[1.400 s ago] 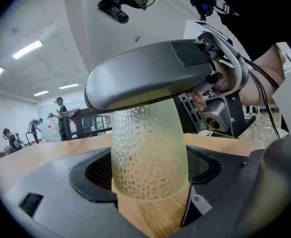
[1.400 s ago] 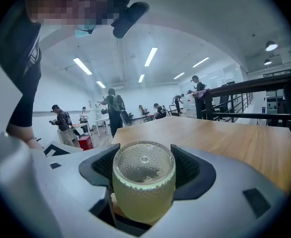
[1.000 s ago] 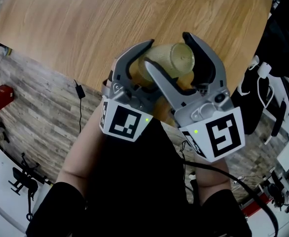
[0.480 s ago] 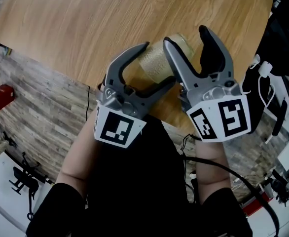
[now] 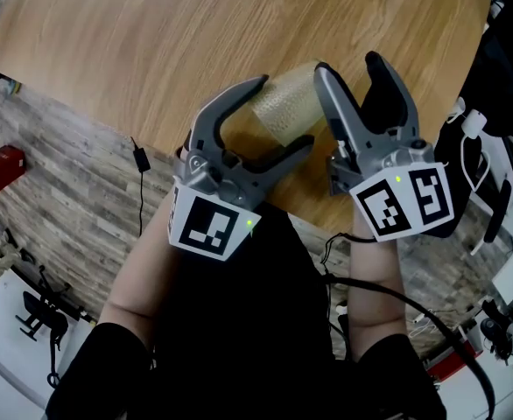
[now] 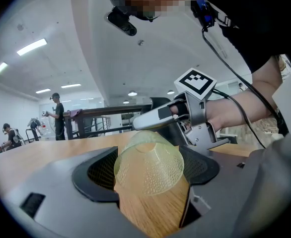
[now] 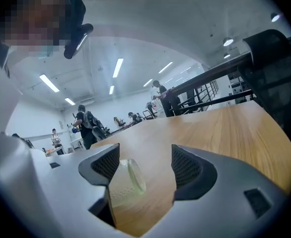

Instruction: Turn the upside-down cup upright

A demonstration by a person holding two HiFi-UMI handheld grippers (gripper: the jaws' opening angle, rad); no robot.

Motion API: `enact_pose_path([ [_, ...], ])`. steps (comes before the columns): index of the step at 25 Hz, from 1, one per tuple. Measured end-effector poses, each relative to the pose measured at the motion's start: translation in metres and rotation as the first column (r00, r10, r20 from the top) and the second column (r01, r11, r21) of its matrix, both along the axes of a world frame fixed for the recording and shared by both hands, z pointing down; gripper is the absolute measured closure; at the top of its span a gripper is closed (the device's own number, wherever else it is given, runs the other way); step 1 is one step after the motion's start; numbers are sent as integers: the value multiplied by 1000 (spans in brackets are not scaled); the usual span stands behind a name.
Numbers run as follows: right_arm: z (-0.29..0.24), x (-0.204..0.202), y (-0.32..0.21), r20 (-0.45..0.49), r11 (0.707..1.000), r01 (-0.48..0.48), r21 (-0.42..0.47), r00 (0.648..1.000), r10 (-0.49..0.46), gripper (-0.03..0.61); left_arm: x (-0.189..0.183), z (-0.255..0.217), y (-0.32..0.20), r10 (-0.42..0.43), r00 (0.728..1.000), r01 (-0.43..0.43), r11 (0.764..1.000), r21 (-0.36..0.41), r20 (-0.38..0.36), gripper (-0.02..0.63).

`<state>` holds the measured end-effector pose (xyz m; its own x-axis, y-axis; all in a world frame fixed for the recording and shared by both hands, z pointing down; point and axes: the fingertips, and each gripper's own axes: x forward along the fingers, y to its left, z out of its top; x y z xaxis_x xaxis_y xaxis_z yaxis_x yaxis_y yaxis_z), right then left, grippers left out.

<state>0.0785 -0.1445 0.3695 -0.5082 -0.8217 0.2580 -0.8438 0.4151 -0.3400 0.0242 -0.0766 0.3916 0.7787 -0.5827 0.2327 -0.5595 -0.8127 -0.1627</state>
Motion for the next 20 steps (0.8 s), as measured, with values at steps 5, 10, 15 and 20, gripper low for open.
enact_pose_path([
  [5,2,13,-1,-99,1000,14,21,995,-12,253,-11,2,-6,-14,1000,14,1000,-11,24,218],
  [10,8,12,0,-159,1000,25,10,987,-23,253,-14,-2,-4,3,1000,-3,1000,-3,21,218],
  [15,13,11,2,-188,999,33,10,982,-30,253,-15,-8,1,11,1000,-10,1000,-2,8,218],
  [20,22,10,1,-211,998,69,-2,975,-68,253,-15,-7,1,12,1000,-12,1000,-7,16,218],
])
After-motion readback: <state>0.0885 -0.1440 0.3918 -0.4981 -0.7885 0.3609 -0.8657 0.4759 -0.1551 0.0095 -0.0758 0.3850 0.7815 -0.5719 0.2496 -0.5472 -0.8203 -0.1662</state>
